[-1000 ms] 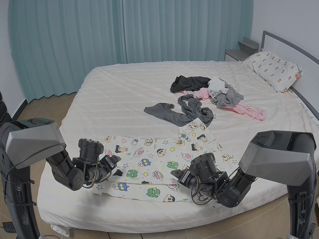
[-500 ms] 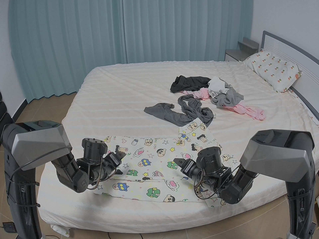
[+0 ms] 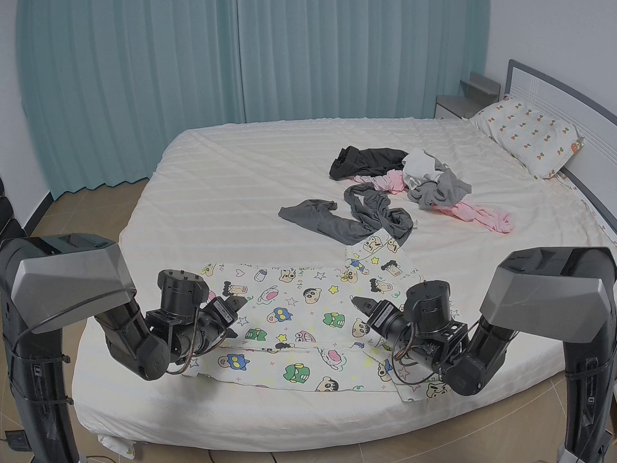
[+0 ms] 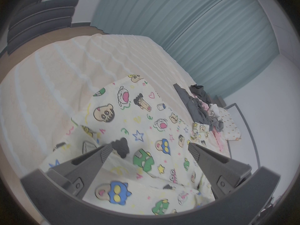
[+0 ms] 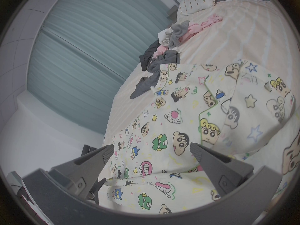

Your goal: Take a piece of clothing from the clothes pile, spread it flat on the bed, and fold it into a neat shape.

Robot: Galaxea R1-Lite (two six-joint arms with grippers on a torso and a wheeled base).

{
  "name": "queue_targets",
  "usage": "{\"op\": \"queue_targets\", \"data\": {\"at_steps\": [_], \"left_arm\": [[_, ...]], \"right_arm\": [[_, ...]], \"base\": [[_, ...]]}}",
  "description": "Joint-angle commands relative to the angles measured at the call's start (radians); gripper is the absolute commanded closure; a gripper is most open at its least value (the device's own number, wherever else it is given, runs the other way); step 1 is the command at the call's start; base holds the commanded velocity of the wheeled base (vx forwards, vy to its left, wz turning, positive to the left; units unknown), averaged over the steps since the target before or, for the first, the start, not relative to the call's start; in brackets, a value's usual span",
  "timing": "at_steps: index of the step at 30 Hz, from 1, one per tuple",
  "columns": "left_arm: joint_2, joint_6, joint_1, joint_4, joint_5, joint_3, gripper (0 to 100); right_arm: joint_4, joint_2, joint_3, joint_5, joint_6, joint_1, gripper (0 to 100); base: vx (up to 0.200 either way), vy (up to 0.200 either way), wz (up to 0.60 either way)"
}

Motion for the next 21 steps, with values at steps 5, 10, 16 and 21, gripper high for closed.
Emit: {"op": "queue_targets", "data": {"at_steps": [5, 10, 16, 21], "left_arm": [[-0.030, -0.001, -0.055, 0.013, -0.036, 0.049, 0], [-0.007, 0.027, -0.066, 0.093, -0.036, 0.032, 0], [0.061, 0.047, -0.078, 0.095, -0.033, -0.011, 0], [0.095, 0.105, -0.078, 0.096, -0.020, -0.043, 0]], "right_arm": [[-0.027, -0.048, 0.061, 0.008, 0.001, -0.026, 0], [-0.026, -0.047, 0.061, 0.008, 0.001, -0.026, 0], [-0.027, -0.050, 0.062, 0.008, 0.001, -0.026, 0], [-0.027, -0.048, 0.062, 0.008, 0.001, -0.025, 0]], "base": [[0.000, 0.000, 0.00], [0.000, 0.000, 0.00], [0.000, 0.000, 0.00], [0.000, 0.000, 0.00]]}}
